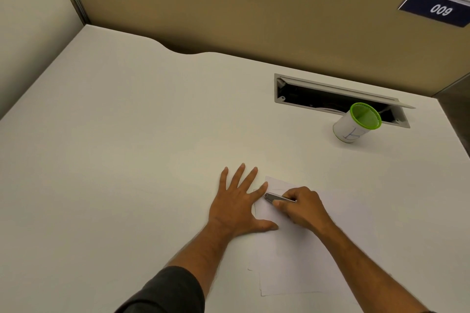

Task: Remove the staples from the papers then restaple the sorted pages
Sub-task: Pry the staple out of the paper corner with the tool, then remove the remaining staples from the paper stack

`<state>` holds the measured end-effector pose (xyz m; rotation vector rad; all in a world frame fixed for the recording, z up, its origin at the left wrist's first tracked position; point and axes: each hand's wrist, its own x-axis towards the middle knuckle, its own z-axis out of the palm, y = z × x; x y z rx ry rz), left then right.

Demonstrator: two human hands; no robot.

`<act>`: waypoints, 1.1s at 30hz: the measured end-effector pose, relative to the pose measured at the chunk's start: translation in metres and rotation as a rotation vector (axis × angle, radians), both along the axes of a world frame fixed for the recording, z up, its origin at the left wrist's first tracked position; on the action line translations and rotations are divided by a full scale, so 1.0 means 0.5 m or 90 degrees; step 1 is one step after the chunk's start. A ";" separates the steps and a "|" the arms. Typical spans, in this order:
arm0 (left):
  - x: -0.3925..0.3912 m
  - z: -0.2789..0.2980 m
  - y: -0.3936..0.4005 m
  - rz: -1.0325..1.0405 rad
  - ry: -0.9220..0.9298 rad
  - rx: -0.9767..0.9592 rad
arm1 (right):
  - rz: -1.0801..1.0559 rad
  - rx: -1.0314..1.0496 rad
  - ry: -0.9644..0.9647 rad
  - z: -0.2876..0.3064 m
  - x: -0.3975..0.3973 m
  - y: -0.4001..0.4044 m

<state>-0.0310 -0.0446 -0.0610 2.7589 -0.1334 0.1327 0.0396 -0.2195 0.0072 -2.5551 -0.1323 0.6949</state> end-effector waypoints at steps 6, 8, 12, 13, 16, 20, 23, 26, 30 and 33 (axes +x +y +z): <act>0.000 -0.002 0.000 -0.002 -0.005 -0.006 | -0.130 0.014 0.134 0.005 0.030 0.011; 0.001 -0.004 0.001 -0.005 -0.001 -0.002 | -0.200 0.046 0.161 0.010 0.048 0.012; 0.001 -0.005 0.002 -0.008 0.005 0.001 | -0.210 0.085 0.194 0.022 0.060 0.008; 0.001 -0.005 0.002 -0.011 0.008 0.004 | -0.195 0.105 0.186 0.022 0.056 0.004; -0.001 -0.001 0.002 -0.014 0.022 0.012 | -0.155 0.189 0.064 0.019 0.032 -0.018; -0.004 0.004 0.001 -0.010 0.031 0.036 | -0.028 0.180 -0.185 0.020 -0.011 -0.065; -0.005 0.005 0.003 -0.006 0.036 0.033 | 0.123 0.021 -0.219 0.000 -0.044 -0.105; 0.017 0.011 0.007 0.028 0.052 0.021 | 0.147 -0.095 -0.207 -0.026 -0.077 -0.131; 0.094 0.044 0.022 0.088 0.064 0.108 | 0.147 -0.050 -0.273 -0.028 -0.126 -0.122; 0.136 0.085 0.025 0.082 0.023 0.160 | 0.144 0.098 -0.229 -0.022 -0.150 -0.112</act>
